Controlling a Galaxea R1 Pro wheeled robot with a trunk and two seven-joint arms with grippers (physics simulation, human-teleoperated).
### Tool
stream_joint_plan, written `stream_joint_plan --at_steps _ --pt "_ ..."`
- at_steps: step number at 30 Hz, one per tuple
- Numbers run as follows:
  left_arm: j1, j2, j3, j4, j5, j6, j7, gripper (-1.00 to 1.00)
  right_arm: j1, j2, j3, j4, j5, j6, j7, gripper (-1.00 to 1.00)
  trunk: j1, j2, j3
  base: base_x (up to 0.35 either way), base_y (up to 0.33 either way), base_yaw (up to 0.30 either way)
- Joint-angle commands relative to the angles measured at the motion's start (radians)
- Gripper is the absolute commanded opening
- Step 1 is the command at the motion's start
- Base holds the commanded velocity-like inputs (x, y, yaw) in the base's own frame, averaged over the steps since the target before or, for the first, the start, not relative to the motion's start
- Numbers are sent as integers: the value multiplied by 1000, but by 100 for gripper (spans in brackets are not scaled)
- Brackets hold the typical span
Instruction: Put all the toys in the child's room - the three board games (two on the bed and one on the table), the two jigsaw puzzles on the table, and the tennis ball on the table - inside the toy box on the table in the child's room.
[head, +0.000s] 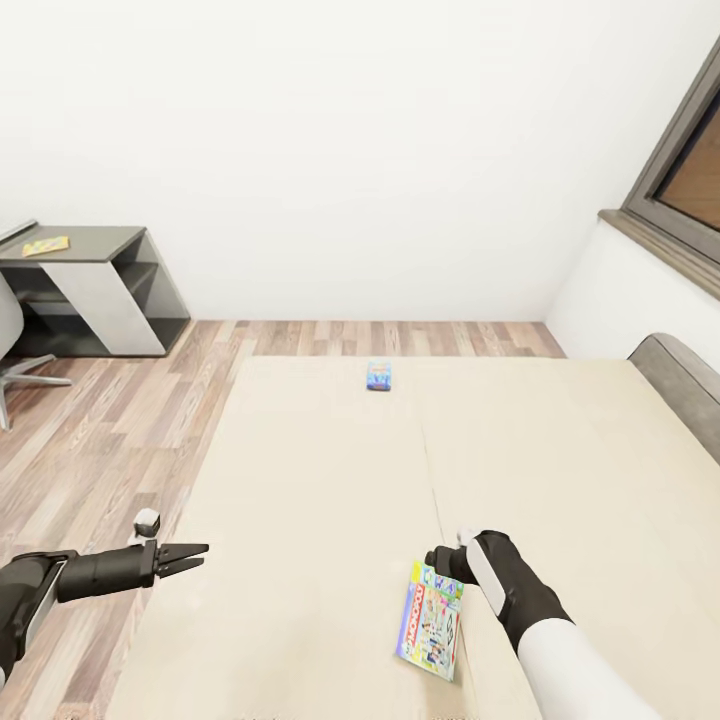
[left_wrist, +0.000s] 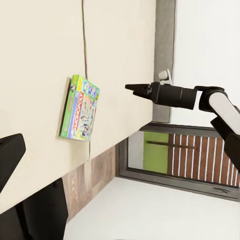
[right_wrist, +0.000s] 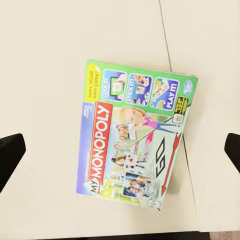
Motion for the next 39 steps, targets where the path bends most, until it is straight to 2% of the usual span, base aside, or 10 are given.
stream_joint_plan --at_steps 1,16,23,39 --pt "-1 0 2 -1 -7 10 -7 100 0 0 -3 -3 -12 3 -9 100 0 -2 -3 0 0 0" --pt "-1 -1 0 5 -7 4 -7 100 1 -2 -3 -6 -15 1 -11 100 0 -2 -28 0 0 0" --pt "0 -13 0 8 -8 -3 -7 100 4 -3 -4 -6 -15 1 -9 100 0 -2 -40 0 0 0" --pt "1 -17 -1 9 -8 5 -7 100 3 -6 -7 -4 -7 2 -9 100 0 -2 -66 0 0 0"
